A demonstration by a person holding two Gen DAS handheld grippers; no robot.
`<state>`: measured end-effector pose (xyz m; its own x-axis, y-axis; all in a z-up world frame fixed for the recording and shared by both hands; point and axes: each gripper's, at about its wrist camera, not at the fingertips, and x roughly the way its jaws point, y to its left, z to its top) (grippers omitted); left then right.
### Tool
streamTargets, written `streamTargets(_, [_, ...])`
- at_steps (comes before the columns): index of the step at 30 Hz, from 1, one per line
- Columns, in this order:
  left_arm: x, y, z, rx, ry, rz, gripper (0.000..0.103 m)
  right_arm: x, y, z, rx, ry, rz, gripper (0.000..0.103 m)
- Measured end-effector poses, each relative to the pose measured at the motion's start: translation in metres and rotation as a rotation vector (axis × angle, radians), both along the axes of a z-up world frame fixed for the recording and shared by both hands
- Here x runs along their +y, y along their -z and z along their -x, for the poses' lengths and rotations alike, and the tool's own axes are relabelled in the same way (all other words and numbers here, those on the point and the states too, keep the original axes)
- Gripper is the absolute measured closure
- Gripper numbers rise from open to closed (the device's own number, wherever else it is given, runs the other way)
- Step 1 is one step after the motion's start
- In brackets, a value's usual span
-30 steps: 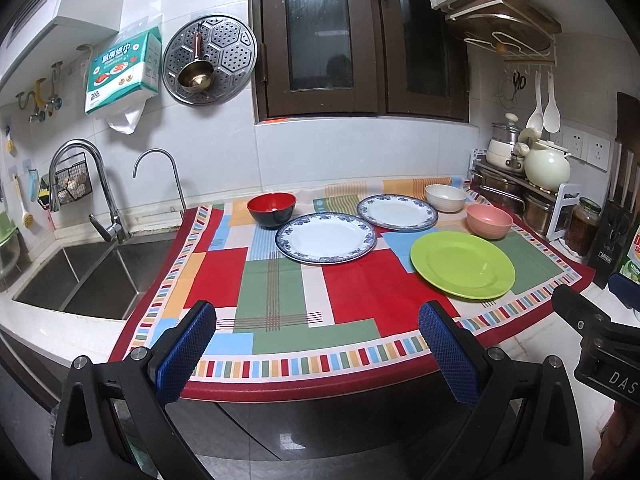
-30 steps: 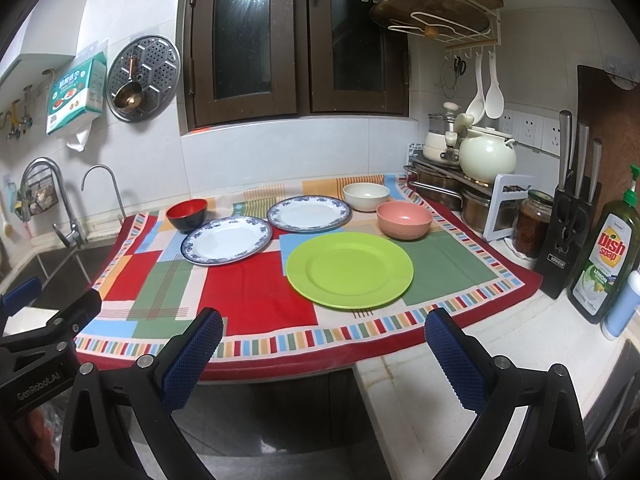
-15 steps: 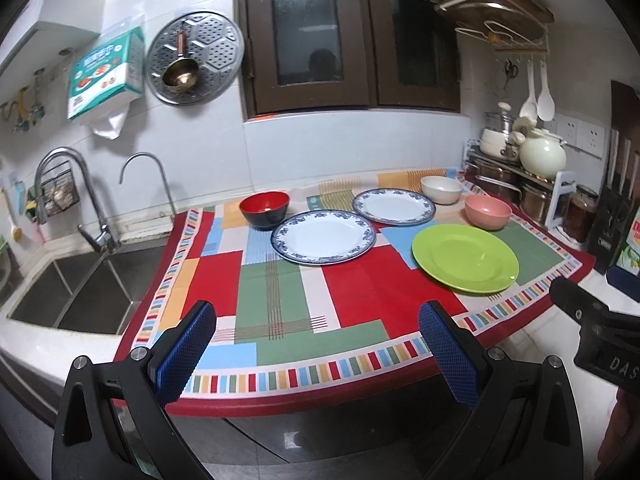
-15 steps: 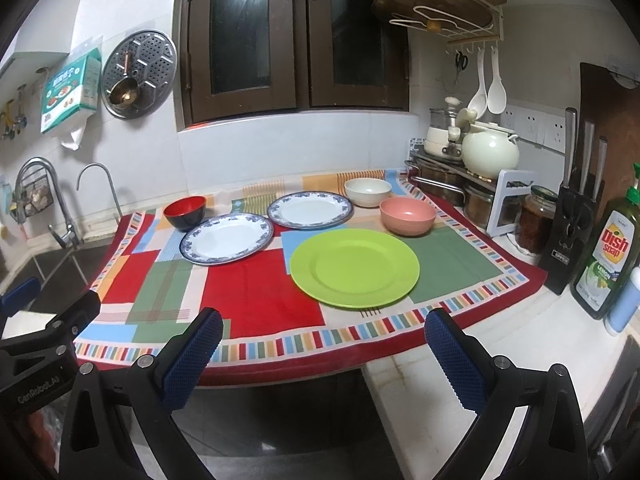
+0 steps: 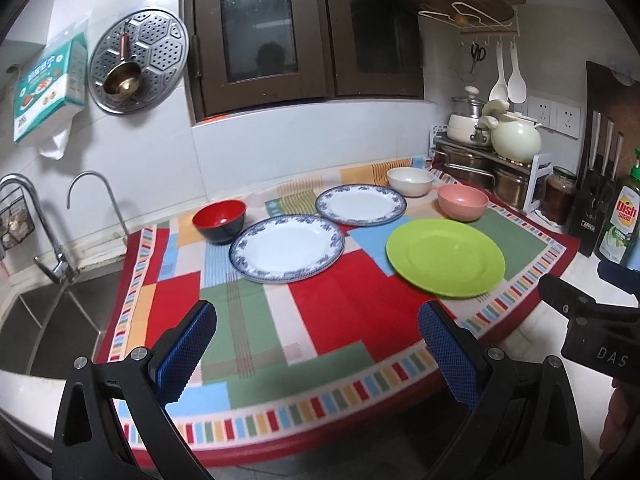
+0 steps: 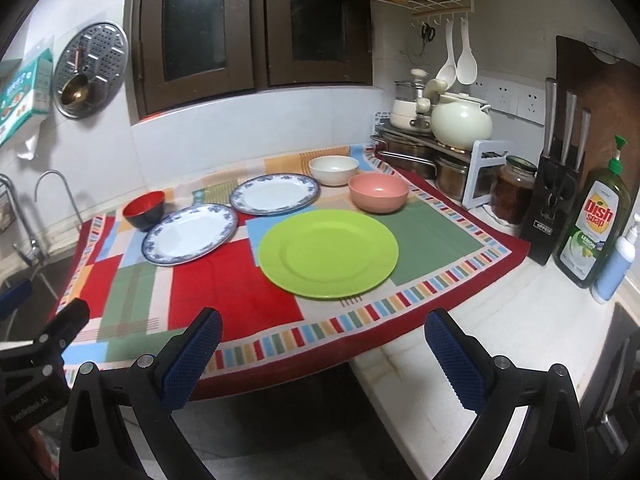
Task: Organize plates and bowls
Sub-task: 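Move both grippers forward to the rim of the green plate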
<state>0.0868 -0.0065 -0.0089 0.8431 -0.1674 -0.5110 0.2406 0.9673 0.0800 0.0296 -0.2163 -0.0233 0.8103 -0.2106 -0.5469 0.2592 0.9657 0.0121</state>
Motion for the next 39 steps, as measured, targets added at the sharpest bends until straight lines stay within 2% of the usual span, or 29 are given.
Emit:
streamTargets(11, [-0.049, 0.005, -0.077, 0.017, 0.052, -0.033, 0.007, -0.033, -0.001, -0.062, -0.018, 0.030, 0.031, 0.001])
streamTargets(18, [-0.085, 0.024, -0.127, 0.095, 0.069, -0.065, 0.015, -0.068, 0.013, -0.112, 0.023, 0.046, 0.024, 0.001])
streamTargets(29, [-0.129, 0.064, -0.189, 0.212, 0.065, -0.096, 0.016, -0.114, 0.049, -0.173, 0.126, 0.044, -0.023, 0.010])
streamTargets(39, [-0.151, 0.106, -0.229, 0.338, 0.091, -0.069, 0.025, -0.142, 0.087, -0.211, 0.221, 0.064, -0.087, 0.019])
